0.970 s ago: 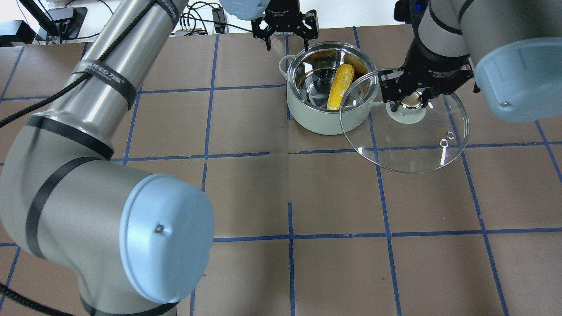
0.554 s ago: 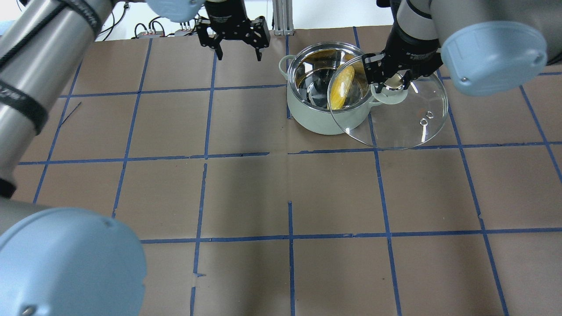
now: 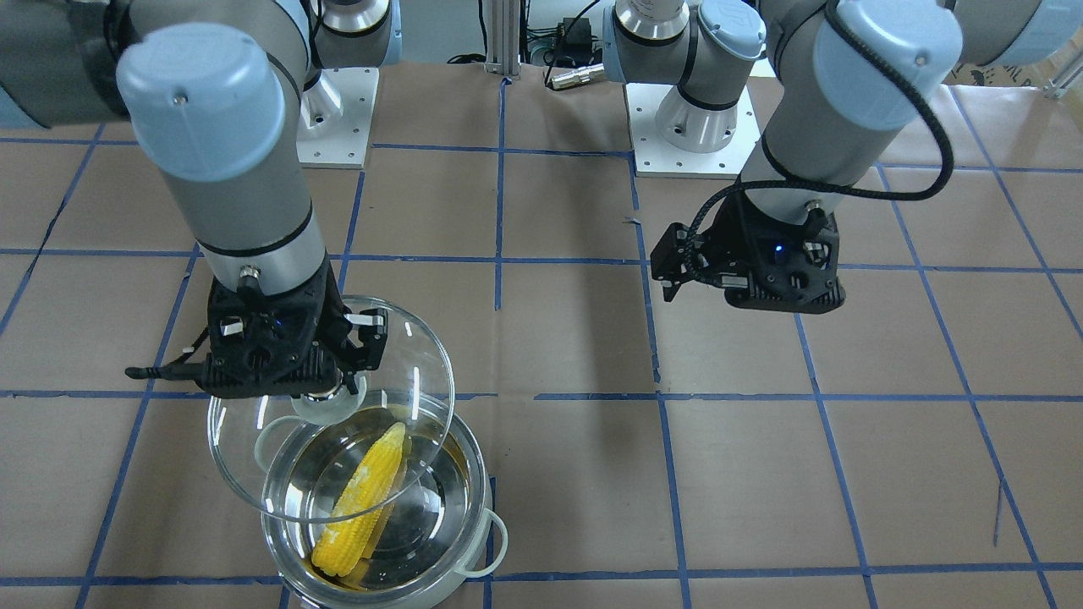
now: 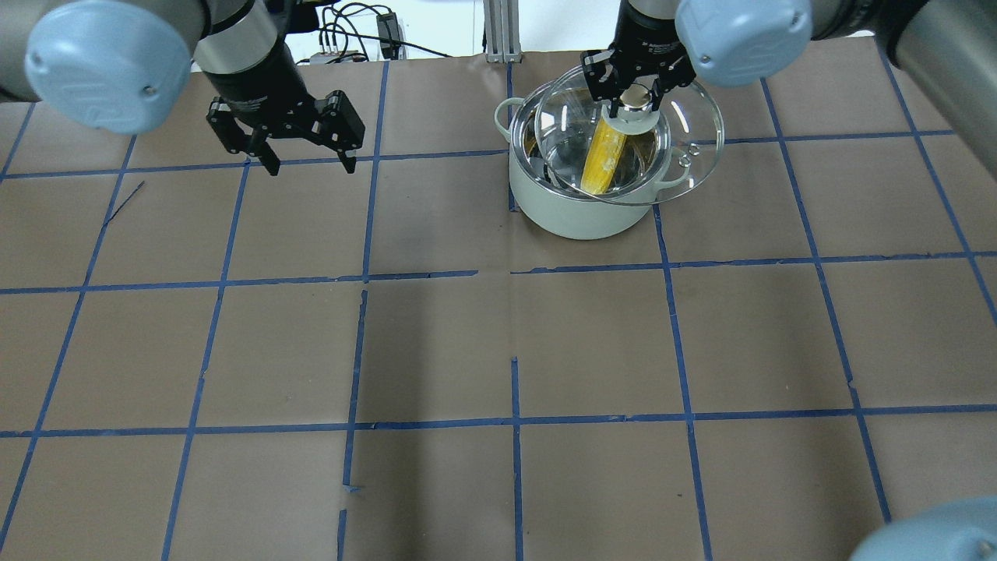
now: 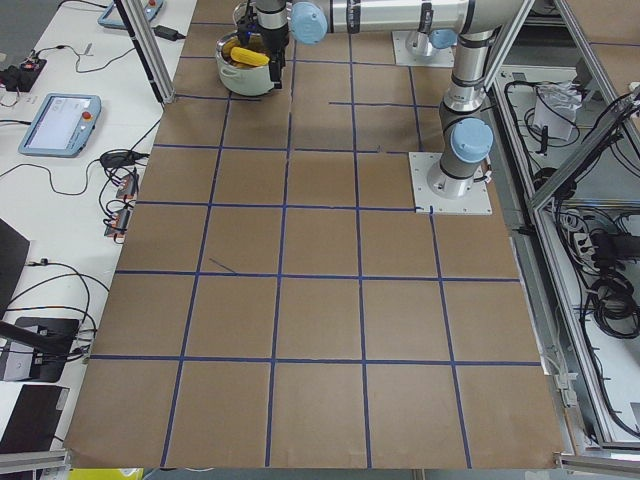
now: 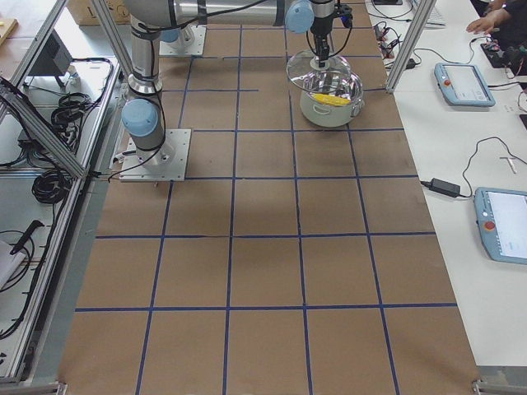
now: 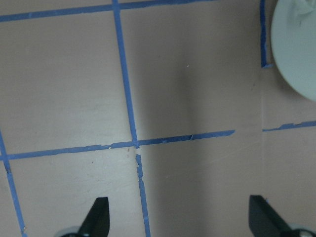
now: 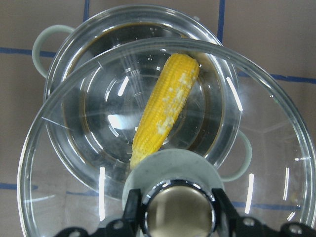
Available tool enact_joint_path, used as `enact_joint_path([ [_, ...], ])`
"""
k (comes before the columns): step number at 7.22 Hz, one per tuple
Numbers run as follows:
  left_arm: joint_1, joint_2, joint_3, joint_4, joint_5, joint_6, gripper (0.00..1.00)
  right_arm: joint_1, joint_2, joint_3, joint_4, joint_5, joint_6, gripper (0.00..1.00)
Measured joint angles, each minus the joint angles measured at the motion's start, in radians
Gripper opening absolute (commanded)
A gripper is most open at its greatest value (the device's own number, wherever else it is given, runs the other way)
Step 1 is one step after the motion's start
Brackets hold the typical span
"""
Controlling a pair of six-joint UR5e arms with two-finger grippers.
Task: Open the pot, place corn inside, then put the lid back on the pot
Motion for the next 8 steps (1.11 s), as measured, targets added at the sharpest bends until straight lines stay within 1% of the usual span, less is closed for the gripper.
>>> enact_joint_path([
  [1, 0.011, 0.029, -0.006, -0.004, 0.047, 0.000, 1.00, 0.006, 0.049, -0.033, -0.018, -0.006, 0.003, 0.10],
  [2, 0.012, 0.032, 0.021, -0.032, 0.098, -0.002, 1.00, 0.009, 0.076, -0.048, -0.032, -0.014, 0.006, 0.10],
  [3, 0.012, 0.024, 0.063, -0.073, 0.109, -0.007, 1.00, 0.015, 0.093, -0.052, -0.039, -0.025, 0.007, 0.10],
  [4, 0.012, 0.021, 0.087, -0.097, 0.094, -0.007, 1.00, 0.026, 0.102, -0.051, -0.042, -0.036, 0.007, 0.10],
  [6, 0.016, 0.022, 0.090, -0.106, 0.068, -0.002, 1.00, 0.052, 0.111, -0.045, -0.044, -0.065, 0.006, 0.10],
  [8, 0.023, 0.029, 0.091, -0.114, 0.065, -0.001, 1.00, 0.060, 0.123, -0.043, -0.045, -0.075, 0.004, 0.10],
])
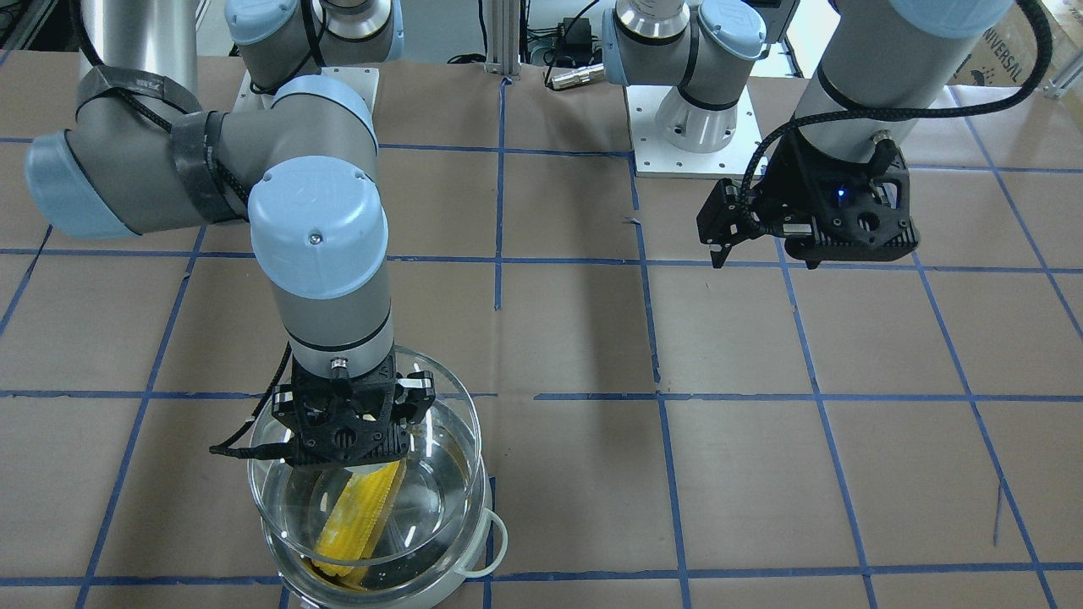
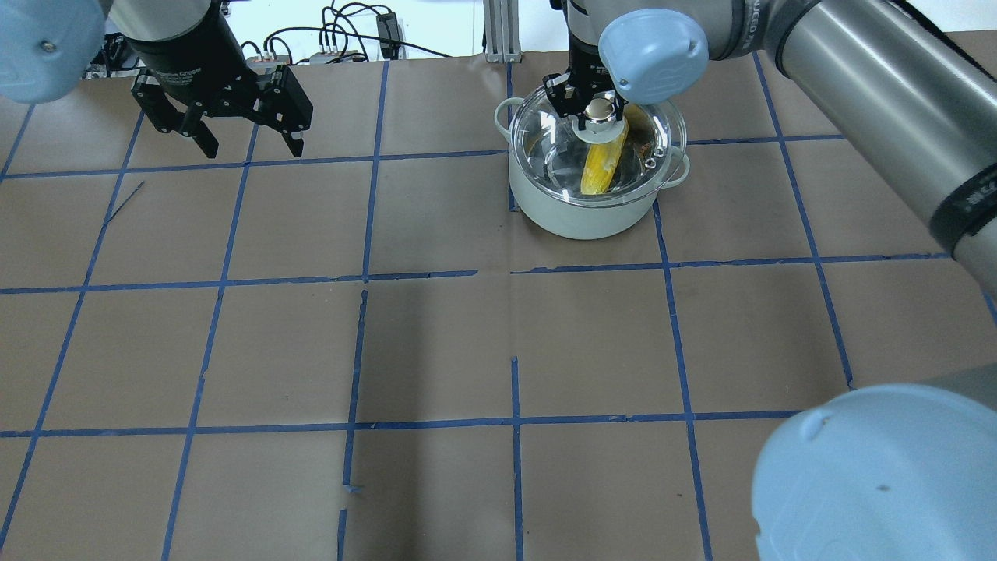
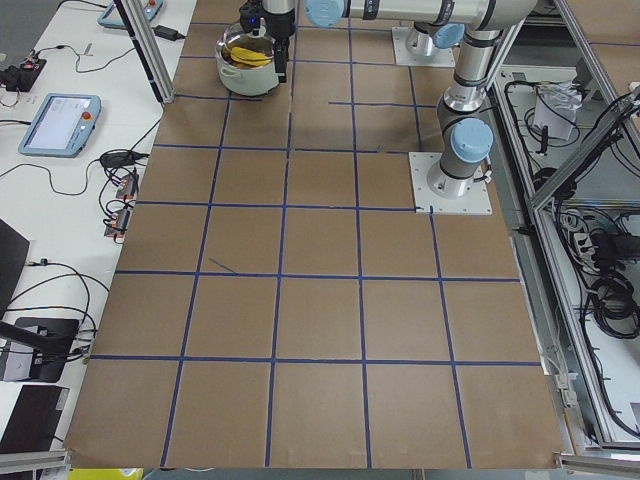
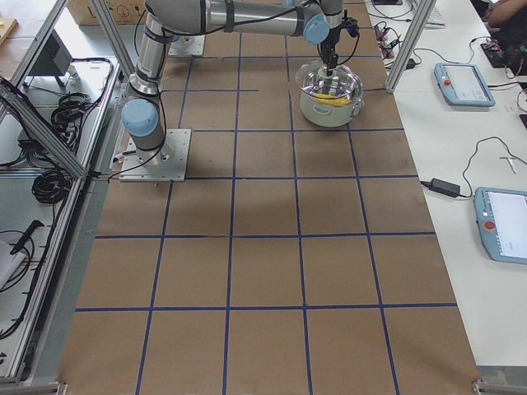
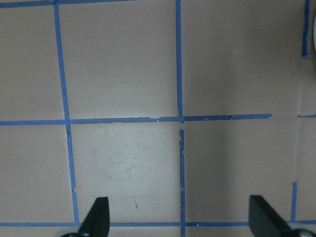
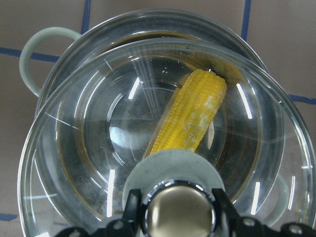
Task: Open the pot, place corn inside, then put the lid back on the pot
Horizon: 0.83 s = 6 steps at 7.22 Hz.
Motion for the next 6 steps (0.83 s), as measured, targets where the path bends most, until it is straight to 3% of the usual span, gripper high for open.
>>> enact_joint_path([
  [6, 0.002, -0.009, 0.004, 0.020, -0.001, -0.016, 1.00, -0.008, 0.034, -0.013, -0.053, -0.003, -0.008, 0.10],
])
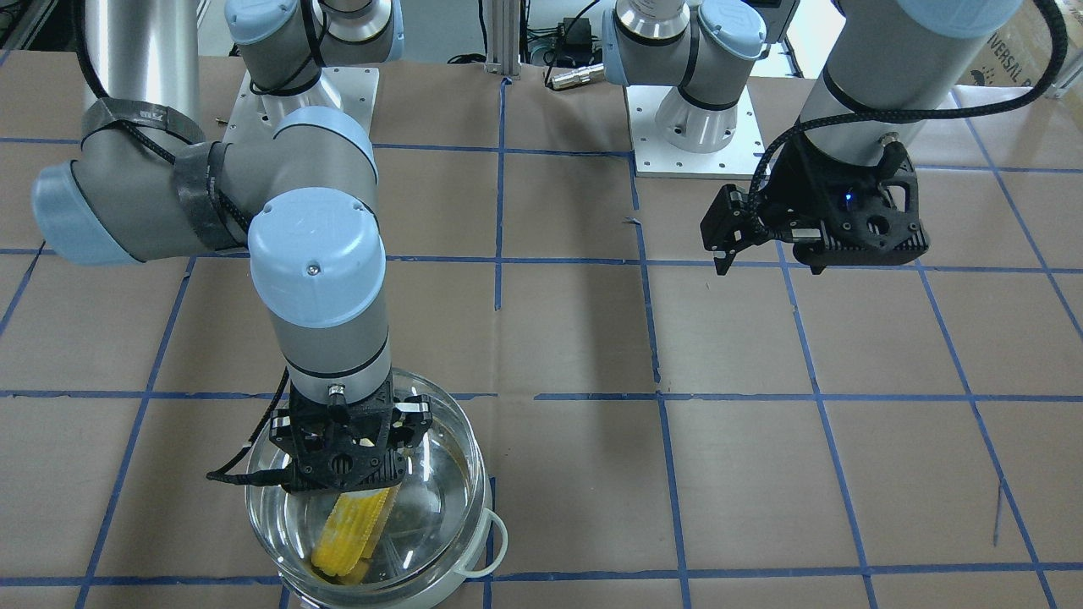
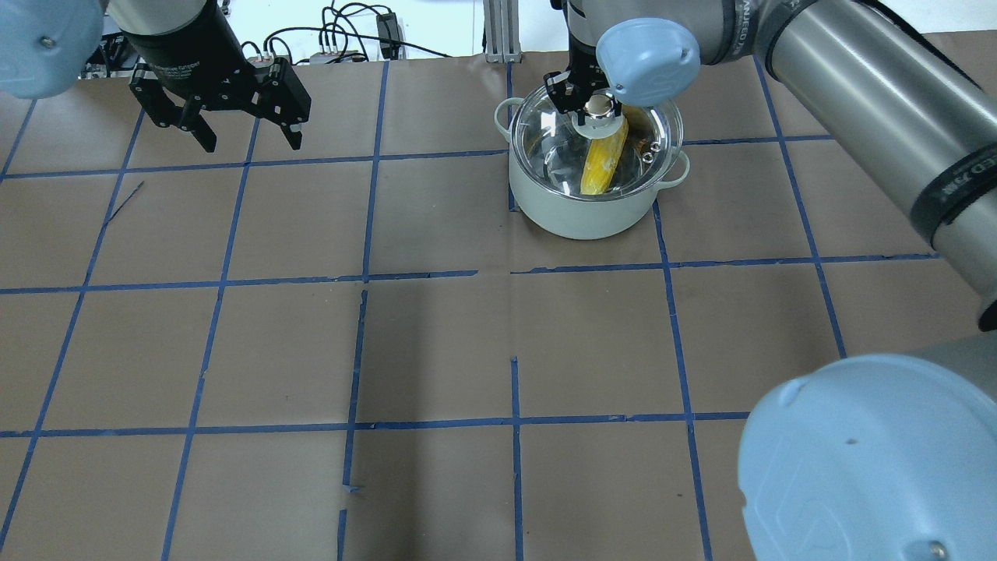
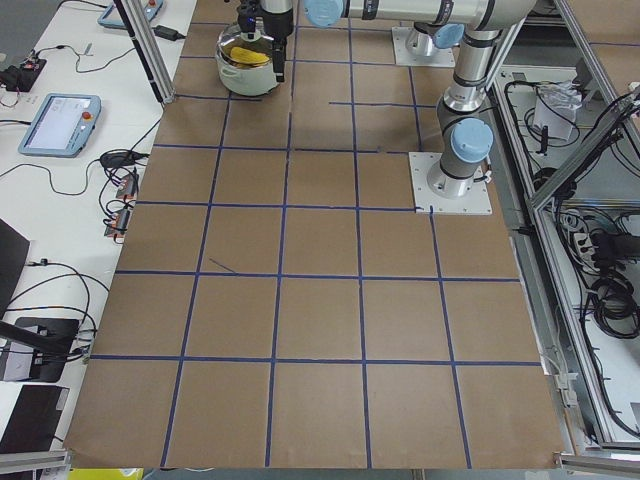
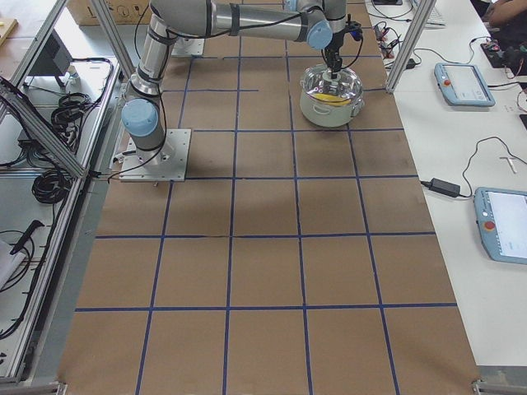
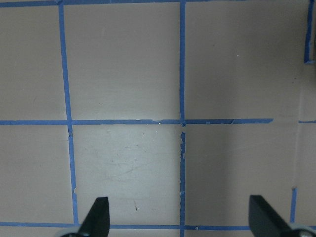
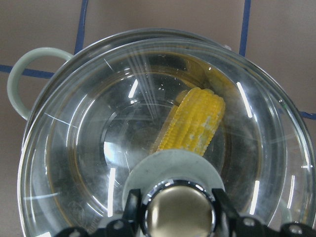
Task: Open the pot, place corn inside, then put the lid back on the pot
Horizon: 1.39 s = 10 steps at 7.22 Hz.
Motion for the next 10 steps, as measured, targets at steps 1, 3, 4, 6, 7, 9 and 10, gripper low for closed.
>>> enact_joint_path([
  [1, 0.000, 0.000, -0.004, 0.002, -0.001, -0.001, 1.00, 0.000, 0.001, 0.000, -0.005, -0.001, 0.000, 0.10],
  [3, -0.001, 0.000, -0.009, 0.005, -0.001, -0.002, 1.00, 0.000, 0.005, 0.000, -0.014, -0.001, 0.000, 0.10],
  [4, -0.001, 0.000, -0.011, 0.006, -0.001, -0.002, 1.00, 0.000, 0.010, 0.000, -0.021, -0.001, 0.000, 0.10],
  [6, -0.001, 0.000, -0.011, 0.007, -0.001, -0.002, 1.00, 0.000, 0.013, 0.000, -0.027, -0.001, 0.001, 0.10],
  [7, -0.001, 0.000, -0.010, 0.007, -0.001, -0.002, 1.00, 0.000, 0.014, 0.001, -0.028, -0.001, 0.001, 0.10],
  [9, -0.001, -0.001, -0.011, 0.006, -0.001, -0.002, 1.00, 0.000, 0.016, 0.001, -0.030, 0.000, 0.002, 0.10],
  [10, -0.002, -0.001, -0.011, 0.006, -0.001, -0.002, 1.00, 0.000, 0.017, 0.000, -0.032, 0.000, 0.003, 0.10],
])
